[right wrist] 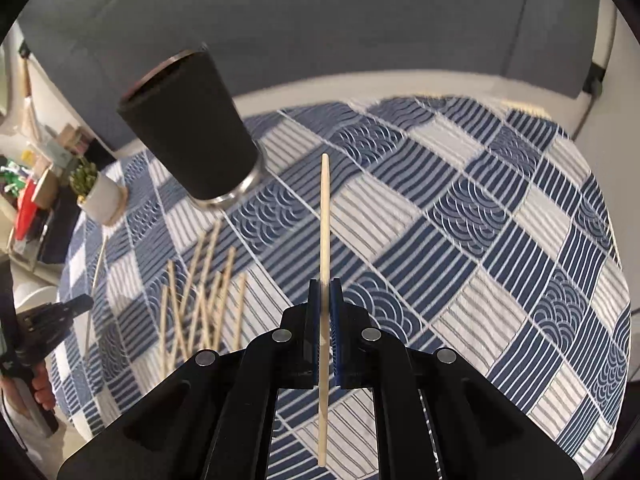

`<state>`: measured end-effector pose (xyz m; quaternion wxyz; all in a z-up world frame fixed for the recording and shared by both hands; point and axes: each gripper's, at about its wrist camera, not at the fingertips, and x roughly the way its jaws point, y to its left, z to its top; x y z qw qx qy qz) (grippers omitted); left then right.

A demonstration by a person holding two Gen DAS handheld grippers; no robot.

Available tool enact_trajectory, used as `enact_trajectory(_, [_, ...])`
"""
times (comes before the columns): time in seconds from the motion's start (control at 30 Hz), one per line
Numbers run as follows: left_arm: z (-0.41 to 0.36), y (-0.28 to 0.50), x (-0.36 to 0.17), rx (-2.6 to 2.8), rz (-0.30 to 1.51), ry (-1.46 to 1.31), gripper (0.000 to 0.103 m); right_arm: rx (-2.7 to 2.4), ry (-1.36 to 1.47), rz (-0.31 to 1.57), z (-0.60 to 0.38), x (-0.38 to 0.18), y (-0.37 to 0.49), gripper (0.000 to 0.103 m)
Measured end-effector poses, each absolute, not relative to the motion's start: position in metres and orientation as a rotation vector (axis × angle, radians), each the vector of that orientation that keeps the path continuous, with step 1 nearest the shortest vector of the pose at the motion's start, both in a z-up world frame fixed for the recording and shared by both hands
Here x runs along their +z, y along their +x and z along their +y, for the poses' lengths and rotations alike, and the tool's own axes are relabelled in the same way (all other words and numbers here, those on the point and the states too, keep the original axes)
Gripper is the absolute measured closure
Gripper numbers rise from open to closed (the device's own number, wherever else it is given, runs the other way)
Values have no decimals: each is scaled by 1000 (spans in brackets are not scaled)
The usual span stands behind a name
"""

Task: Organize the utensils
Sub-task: 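Grasp one wooden stick with the right gripper while the left gripper grasps another, then carry both sticks over the black cup and drop them in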

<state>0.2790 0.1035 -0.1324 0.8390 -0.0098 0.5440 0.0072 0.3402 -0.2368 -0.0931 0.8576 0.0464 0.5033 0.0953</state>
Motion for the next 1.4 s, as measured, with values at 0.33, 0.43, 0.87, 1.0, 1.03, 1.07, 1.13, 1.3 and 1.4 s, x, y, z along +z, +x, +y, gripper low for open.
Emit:
enact_trajectory(0.33, [80,285,-69,-24,1005,13,99,253,113,922,-226,-38,336,98])
enact_trajectory(0.43, [72,288,-48,-42,944,30,99,263,102,862,-222,-16,335,98])
enact_trajectory(0.87, [45,331,30,-116,747,27,99,359,97,654,-195,56,360,98])
enact_trajectory(1.0, [39,347,46,-158,687,-14,99,415,142,560,-190,68,371,98])
enact_trajectory(1.03, [37,352,51,-168,669,-21,99,425,149,537,-188,71,373,98])
enact_trajectory(1.07, [36,355,55,-182,651,-29,99,439,160,512,-186,75,377,98])
enact_trajectory(1.13, [35,361,61,-224,616,-58,99,466,181,478,-183,80,381,98])
enact_trajectory(1.3, [34,375,63,-312,526,-114,99,519,207,419,-171,92,395,98])
enact_trajectory(1.4, [34,386,57,-317,485,-134,99,534,207,391,-165,94,405,98])
